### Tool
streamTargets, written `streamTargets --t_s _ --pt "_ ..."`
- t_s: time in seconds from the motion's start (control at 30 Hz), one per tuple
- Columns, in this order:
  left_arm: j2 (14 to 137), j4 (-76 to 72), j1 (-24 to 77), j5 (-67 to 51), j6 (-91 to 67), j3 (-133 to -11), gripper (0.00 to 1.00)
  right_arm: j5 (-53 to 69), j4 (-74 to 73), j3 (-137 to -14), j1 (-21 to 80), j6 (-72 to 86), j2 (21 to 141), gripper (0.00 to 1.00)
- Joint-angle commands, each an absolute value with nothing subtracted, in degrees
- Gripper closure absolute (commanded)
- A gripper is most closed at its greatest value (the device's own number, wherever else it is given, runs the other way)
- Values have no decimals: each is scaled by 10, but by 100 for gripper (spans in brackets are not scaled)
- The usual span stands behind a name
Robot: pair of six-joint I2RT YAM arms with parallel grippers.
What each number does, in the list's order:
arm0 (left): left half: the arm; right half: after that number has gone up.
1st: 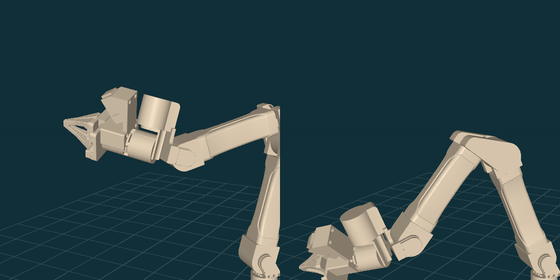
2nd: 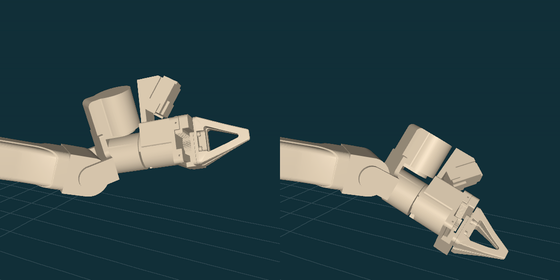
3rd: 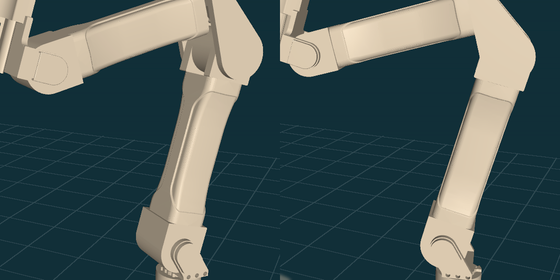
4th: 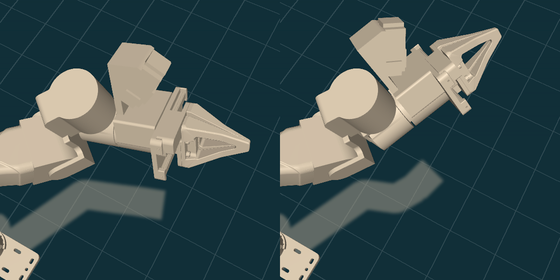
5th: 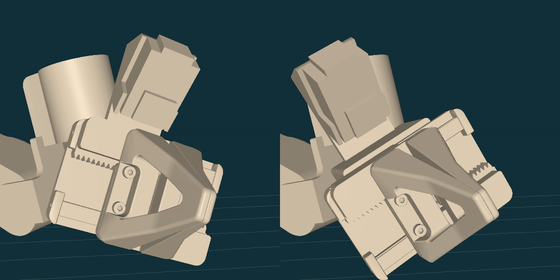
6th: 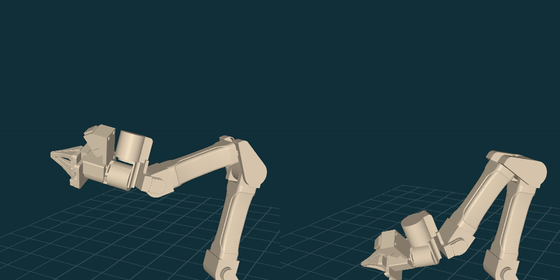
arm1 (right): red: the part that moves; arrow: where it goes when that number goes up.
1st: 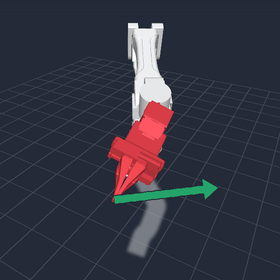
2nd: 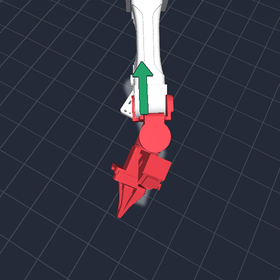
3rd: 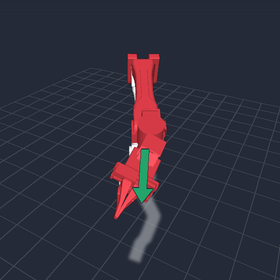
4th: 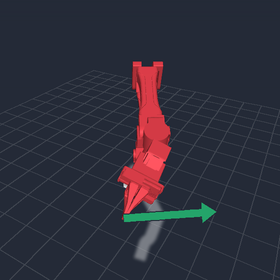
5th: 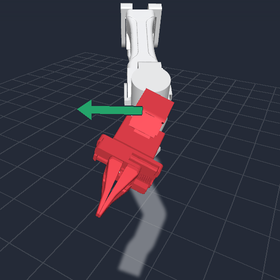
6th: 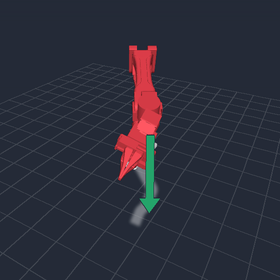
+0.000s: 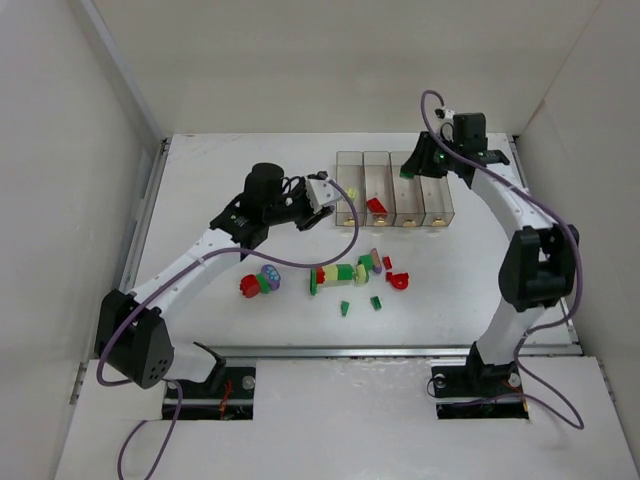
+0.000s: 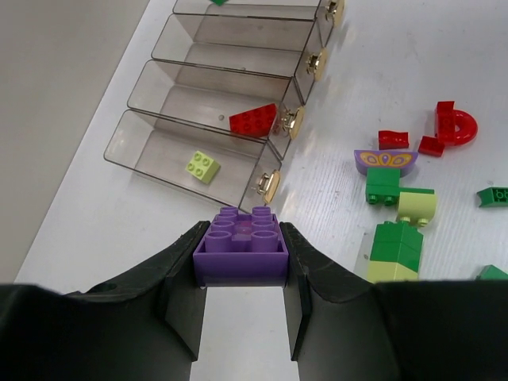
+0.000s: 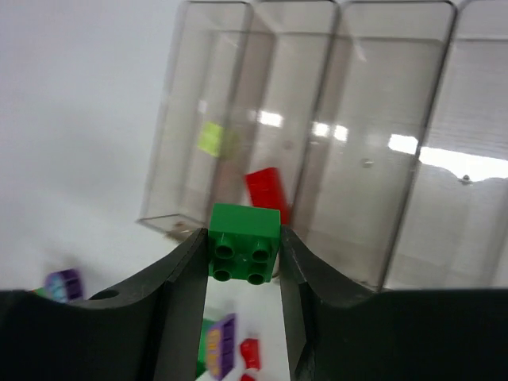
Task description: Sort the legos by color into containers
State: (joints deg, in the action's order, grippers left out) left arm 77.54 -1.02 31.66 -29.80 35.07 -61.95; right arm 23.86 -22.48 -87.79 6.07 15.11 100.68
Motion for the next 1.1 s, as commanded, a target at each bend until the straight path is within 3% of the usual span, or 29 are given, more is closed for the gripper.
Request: streamTargets --t_s 0.0,0.07,0.1,0.13,0.23,0.37,0.53,0.7,1.07 --pt "773 -20 316 -308 336 -635 100 143 -303 -936 62 86 1066 87" --pt "773 -20 316 -314 336 -635 100 134 -309 -951 57 81 1090 74" --pt "773 -20 316 -314 336 -635 100 134 -309 -959 57 81 1095 51" --pt "773 -20 316 -314 336 -635 100 134 -309 -959 57 76 1095 42" --pt "773 -20 316 -324 336 -635 100 145 -315 -967 57 76 1102 24" --pt "773 -20 316 -344 336 -641 100 210 -304 -962 57 47 1076 9" --pt "773 -25 285 -485 336 -646 100 333 -202 -848 71 -46 930 9" --pt "780 -19 267 -602 336 -660 100 471 -84 -670 156 -216 764 9" --pt "811 22 272 -702 350 -715 100 422 -84 -679 285 -295 754 15"
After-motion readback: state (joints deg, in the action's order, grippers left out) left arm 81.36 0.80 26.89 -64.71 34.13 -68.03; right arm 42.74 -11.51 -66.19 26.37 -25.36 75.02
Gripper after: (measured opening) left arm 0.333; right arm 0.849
